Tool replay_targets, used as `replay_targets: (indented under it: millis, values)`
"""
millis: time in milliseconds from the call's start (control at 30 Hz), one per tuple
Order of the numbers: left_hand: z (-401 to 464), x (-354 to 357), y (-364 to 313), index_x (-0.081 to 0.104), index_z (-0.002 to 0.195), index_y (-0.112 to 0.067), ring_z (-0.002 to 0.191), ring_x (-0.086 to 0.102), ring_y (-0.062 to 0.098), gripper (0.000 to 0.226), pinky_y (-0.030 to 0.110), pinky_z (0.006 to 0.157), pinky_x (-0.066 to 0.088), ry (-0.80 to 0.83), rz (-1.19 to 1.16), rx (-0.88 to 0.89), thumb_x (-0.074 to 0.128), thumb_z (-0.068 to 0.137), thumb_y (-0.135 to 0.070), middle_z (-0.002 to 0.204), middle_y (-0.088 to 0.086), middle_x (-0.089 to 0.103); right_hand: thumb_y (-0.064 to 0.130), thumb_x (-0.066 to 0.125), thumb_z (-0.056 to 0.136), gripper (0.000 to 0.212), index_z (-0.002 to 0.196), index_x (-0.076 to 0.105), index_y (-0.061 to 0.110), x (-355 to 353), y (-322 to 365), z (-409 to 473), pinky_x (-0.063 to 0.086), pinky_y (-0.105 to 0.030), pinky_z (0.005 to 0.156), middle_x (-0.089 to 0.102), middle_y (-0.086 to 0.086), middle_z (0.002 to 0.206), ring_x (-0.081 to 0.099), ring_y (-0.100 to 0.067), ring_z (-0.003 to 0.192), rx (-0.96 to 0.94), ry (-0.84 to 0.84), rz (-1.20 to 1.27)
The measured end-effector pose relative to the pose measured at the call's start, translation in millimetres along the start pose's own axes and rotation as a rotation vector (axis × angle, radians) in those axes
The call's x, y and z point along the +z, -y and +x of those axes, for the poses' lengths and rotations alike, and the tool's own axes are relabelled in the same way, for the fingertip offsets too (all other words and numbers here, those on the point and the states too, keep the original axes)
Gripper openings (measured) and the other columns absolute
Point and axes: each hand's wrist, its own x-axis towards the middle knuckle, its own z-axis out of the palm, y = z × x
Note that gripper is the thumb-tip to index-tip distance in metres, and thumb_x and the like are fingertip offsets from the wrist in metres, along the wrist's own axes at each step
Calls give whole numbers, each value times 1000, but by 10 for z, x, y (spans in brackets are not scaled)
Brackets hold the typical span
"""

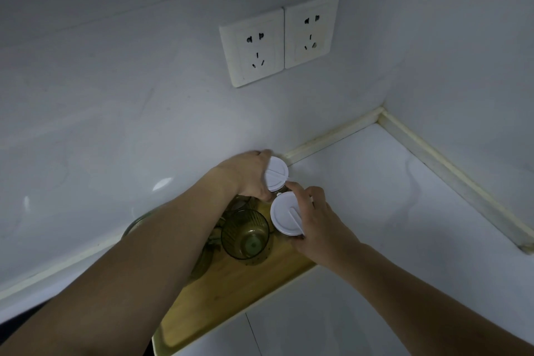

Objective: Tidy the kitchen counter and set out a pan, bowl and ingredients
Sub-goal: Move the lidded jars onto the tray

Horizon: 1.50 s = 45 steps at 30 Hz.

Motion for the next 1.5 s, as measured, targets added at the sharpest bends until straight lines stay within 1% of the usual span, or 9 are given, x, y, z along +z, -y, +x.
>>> replay_targets:
  millis: [133, 233, 400, 567, 767, 867, 1000, 1200, 1500]
  values:
    - [1, 34, 16, 18, 151, -19, 121, 49, 25, 113, 33, 96, 47, -6, -6, 3, 85, 61, -37, 137, 6, 48, 22, 79, 76, 103, 148, 7, 35, -32, 12, -15, 52, -34, 96, 27, -3, 138, 50, -24, 122, -2, -4, 17]
    - [-9, 44, 6, 14, 152, -18, 125, 47, 26, 115, 36, 99, 46, -11, 7, -4, 84, 63, -37, 141, 7, 45, 18, 77, 79, 106, 150, 0, 35, -24, 17, -42, 49, -33, 98, 30, -3, 140, 51, -23, 122, -21, -5, 6]
    - [-36, 7, -48, 11, 153, -20, 126, 46, 28, 116, 40, 99, 47, 33, 29, -51, 84, 65, -34, 143, 8, 41, 26, 77, 79, 115, 150, -13, 36, -3, 56, -74, 45, -34, 103, 33, -2, 140, 47, -21, 122, 20, -25, -70]
    - [-165, -83, -125, 7, 154, -24, 130, 43, 30, 117, 46, 102, 46, 43, 41, -67, 85, 66, -26, 148, 9, 34, 39, 76, 77, 114, 150, -12, 28, -210, 105, -110, 36, -38, 109, 25, -5, 146, 39, -26, 130, 79, -21, -106]
    - [-532, -295, -243, 16, 153, -18, 133, 42, 30, 94, 42, 106, 41, -115, 10, -56, 74, 80, -26, 152, 8, 31, 42, 71, 80, 108, 151, -8, 24, -572, 310, -233, 22, -40, 117, 15, -10, 156, 23, -29, 143, 128, -16, -131]
    - [-839, -413, -337, 16, 155, -17, 136, 39, 27, 84, 37, 109, 37, -247, 19, -54, 65, 89, -31, 156, 6, 26, 39, 68, 85, 99, 151, -5, 24, -720, 493, -346, 20, -38, 117, 13, -8, 157, 18, -27, 145, 114, -37, -112]
    - [-1340, -549, -442, 21, 154, -19, 138, 35, 26, 74, 38, 110, 35, -369, 50, -69, 59, 93, -39, 157, 4, 26, 40, 65, 87, 90, 151, 5, 22, -916, 768, -515, 25, -35, 114, 20, -6, 155, 25, -25, 142, 42, -114, -121]
    - [-2327, -629, -551, 24, 153, -18, 138, 36, 26, 67, 37, 110, 35, -466, 85, -148, 53, 97, -39, 156, 4, 29, 38, 62, 88, 82, 151, 13, 21, -1231, 1280, -962, 33, -37, 112, 26, -6, 152, 33, -25, 136, -43, -156, -84]
    - [-4168, -296, -792, 28, 151, -16, 136, 36, 26, 60, 37, 110, 34, -621, 86, -332, 46, 99, -42, 154, 5, 32, 40, 55, 90, 78, 152, 12, 19, -1319, 2246, -1917, 22, -38, 116, 19, -7, 154, 23, -28, 141, -219, -80, -92]
